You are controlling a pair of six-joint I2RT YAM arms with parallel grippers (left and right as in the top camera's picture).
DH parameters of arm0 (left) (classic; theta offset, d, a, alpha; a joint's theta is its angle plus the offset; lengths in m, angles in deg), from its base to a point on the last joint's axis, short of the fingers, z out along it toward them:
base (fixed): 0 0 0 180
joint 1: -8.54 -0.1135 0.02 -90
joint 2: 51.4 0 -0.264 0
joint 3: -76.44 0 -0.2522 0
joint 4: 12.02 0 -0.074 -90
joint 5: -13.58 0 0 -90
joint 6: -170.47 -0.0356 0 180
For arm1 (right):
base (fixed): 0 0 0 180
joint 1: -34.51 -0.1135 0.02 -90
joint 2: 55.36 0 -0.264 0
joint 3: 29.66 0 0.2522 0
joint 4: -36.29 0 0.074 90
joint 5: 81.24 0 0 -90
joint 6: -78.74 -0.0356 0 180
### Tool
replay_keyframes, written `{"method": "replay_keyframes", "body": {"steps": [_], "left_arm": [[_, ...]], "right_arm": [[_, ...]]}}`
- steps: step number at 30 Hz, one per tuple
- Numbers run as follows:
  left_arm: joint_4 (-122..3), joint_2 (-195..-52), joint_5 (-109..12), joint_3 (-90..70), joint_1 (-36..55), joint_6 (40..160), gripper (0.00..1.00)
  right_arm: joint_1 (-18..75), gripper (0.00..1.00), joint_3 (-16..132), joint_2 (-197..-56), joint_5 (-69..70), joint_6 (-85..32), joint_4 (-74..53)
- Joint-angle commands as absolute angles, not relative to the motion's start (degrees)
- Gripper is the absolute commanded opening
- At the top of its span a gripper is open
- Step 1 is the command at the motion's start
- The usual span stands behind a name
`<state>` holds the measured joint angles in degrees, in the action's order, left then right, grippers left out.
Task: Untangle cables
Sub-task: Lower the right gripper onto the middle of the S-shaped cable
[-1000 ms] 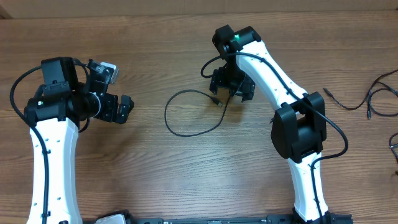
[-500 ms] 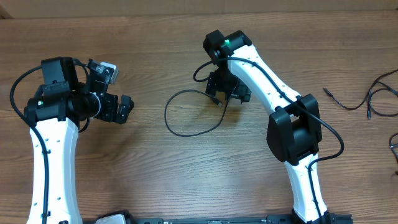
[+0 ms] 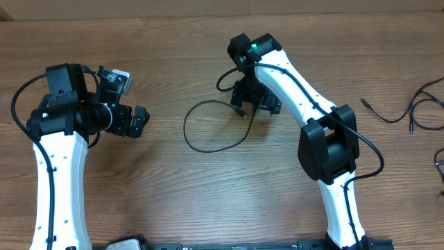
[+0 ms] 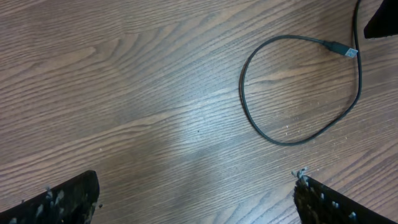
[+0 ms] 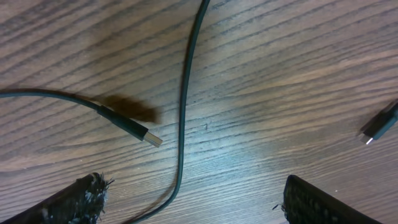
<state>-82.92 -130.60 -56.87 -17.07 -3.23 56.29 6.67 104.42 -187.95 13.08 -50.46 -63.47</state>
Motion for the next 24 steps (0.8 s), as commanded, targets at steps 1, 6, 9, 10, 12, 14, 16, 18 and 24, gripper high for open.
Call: {"method": "replay_keyframes", "body": {"steps": [1, 6, 9, 10, 12, 14, 16, 18, 24], "left_arm": [[-82.73, -130.84, -56.02, -16.92, -3.45, 55.61, 1.00], [-82.73, -130.84, -56.02, -16.92, -3.45, 55.61, 1.00], [-82.73, -130.84, -56.02, -16.92, -3.42, 55.61, 1.00], [-82.73, -130.84, -56.02, -16.92, -3.45, 55.61, 1.00], [-82.73, -130.84, -56.02, -16.92, -3.45, 55.61, 1.00], [-82.73, -130.84, -56.02, -16.92, -3.45, 55.61, 1.00], [-82.73, -130.84, -56.02, -16.92, -3.45, 55.61, 1.00], [-82.73, -130.84, -56.02, -16.92, -3.42, 55.61, 1.00], [-82.73, -130.84, -56.02, -16.92, -3.42, 55.61, 1.00]], "right_arm": [[6.76, 0.90, 104.11, -185.22, 13.45, -50.46, -63.31], [6.52, 0.91, 104.11, -185.20, 13.21, -50.44, -60.95], [5.93, 0.91, 104.11, -184.87, 13.21, -50.44, -58.83], [5.67, 0.91, 104.11, -184.63, 13.19, -50.44, -58.15], [5.25, 0.91, 104.07, -183.69, 13.21, -50.46, -57.02], [4.97, 0.91, 103.89, -182.05, 13.23, -50.46, -56.47], [4.88, 0.94, 102.41, -179.12, 13.23, -50.49, -55.20], [4.90, 0.99, 99.30, -175.30, 13.21, -50.49, -52.84], [4.88, 1.00, 85.68, -164.96, 14.02, -50.49, -44.76]]}}
